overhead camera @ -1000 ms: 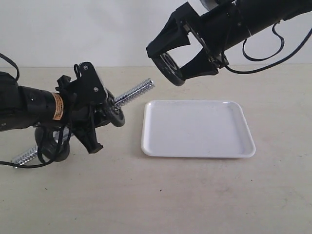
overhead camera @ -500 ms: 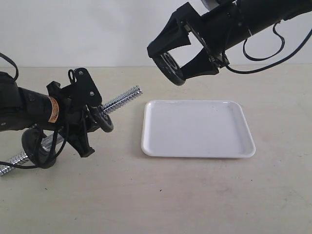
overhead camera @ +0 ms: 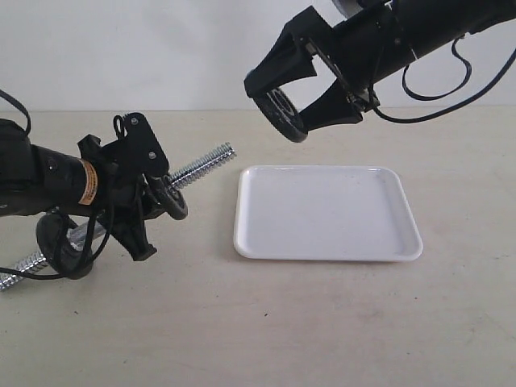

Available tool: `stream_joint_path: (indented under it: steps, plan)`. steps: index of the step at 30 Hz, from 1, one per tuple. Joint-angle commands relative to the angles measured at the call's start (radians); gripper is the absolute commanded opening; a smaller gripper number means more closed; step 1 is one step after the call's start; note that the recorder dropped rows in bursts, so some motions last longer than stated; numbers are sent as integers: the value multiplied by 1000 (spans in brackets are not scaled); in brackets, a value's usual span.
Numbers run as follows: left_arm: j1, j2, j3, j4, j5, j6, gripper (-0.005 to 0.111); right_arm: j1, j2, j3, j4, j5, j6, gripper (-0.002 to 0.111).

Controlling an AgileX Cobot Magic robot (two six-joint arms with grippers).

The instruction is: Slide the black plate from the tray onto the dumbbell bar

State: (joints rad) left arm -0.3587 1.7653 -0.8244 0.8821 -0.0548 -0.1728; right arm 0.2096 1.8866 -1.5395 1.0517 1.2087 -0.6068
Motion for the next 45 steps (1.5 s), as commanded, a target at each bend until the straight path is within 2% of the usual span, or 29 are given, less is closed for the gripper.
stream_joint_path:
  steps: [1, 8, 18, 23, 33, 38, 45]
  plan:
    - [-1, -50, -37, 23, -791, -59, 4, -1, -28, -9, 50, 12, -11, 0]
    - [-1, -50, -34, 23, -616, -89, 4, -1, -28, -9, 11, 12, -52, 0]
    - [-1, -50, -34, 23, -503, -232, 4, -1, -28, -9, -40, 12, -117, 0]
    - [-1, -50, -34, 23, -422, -237, 4, -1, -28, -9, -100, 12, -117, 0]
    - [-1, -46, 14, 11, -404, -290, 4, -1, -28, -9, -100, 12, -137, 0]
    - [-1, -18, 23, -9, -335, -290, 4, -1, -28, -9, -101, 10, -144, 0]
    - [-1, 41, 23, -12, -357, -290, 4, -1, -28, -9, -101, 10, -155, 0]
